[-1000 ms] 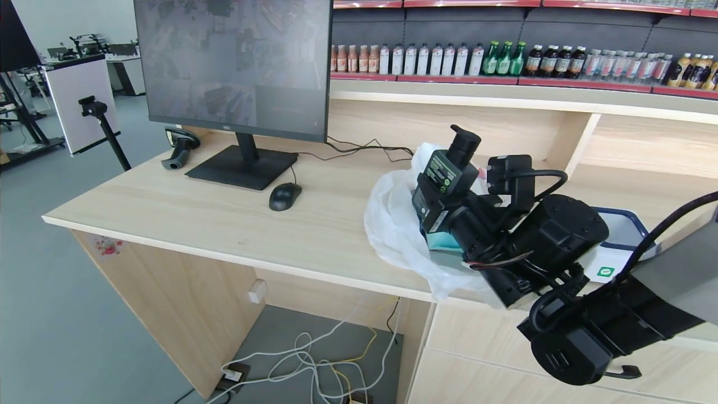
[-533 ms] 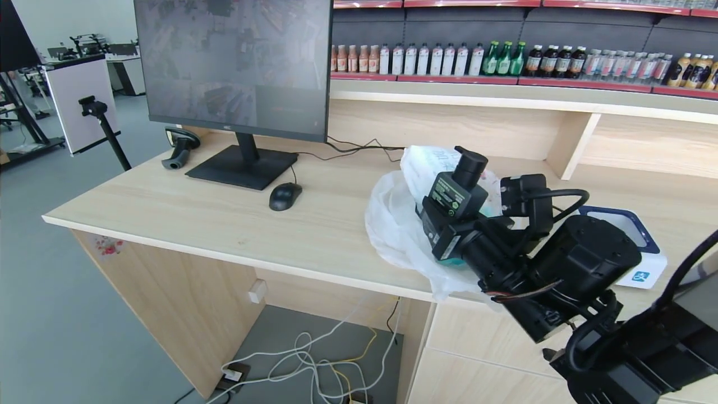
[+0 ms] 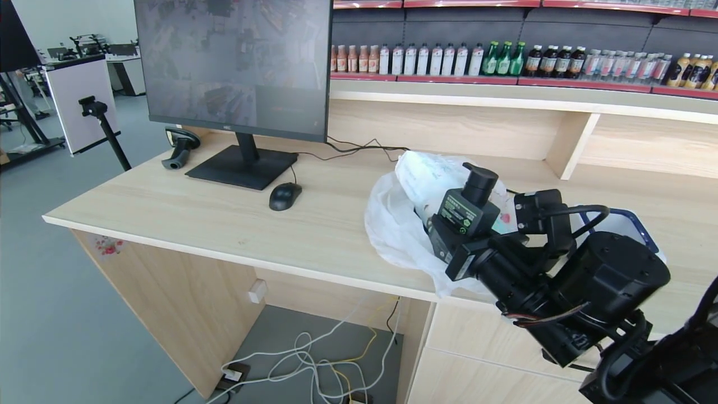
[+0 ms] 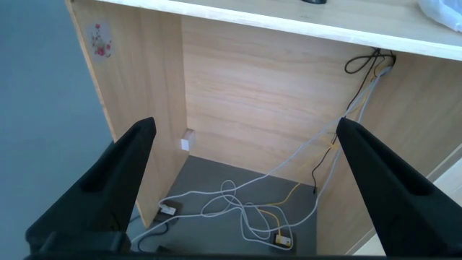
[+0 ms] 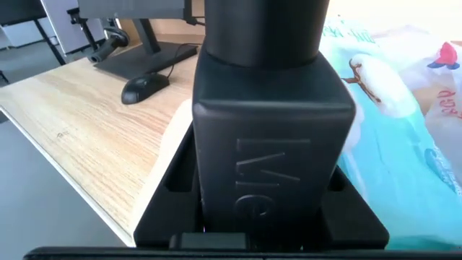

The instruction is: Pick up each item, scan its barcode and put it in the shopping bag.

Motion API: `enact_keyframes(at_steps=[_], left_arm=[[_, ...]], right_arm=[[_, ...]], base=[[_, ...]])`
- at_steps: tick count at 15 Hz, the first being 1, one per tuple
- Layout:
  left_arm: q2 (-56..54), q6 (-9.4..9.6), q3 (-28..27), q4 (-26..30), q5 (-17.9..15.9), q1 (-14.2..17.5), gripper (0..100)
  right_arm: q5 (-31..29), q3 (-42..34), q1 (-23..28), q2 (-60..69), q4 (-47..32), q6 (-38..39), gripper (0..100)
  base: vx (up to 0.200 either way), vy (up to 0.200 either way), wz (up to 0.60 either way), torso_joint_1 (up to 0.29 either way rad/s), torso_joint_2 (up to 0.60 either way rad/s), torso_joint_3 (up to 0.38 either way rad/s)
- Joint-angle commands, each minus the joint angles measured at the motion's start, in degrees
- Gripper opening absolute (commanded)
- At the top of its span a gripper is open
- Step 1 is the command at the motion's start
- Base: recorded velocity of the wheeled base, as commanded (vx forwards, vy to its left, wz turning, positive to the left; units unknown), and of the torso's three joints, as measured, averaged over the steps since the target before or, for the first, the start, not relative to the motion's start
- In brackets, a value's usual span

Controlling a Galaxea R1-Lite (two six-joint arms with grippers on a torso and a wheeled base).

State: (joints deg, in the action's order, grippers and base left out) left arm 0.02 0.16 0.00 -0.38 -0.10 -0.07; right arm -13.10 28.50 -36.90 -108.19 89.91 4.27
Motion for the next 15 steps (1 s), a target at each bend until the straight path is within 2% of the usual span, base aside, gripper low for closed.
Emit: enact_keyframes(at_steps=[1,7,15], left_arm=[[0.0,-0.07,0.0,-0.1,0.0,0.0,100],[0.0,-0.07,0.0,-0.1,0.0,0.0,100],[0.0,-0.07,0.0,-0.1,0.0,0.0,100]], right_arm=[[0.0,1.5,-0.1,-2.6,0.1,0.0,0],[0.0,6.4,-1.3,-7.8,0.1,-0.3,0],[0.0,3.5,-1.2,-8.5,0.1,-0.3,0]], base=[[0.0,0.0,0.0,0.0,0.0,0.0],[0.0,0.0,0.0,0.0,0.0,0.0],[0.0,0.0,0.0,0.0,0.0,0.0]])
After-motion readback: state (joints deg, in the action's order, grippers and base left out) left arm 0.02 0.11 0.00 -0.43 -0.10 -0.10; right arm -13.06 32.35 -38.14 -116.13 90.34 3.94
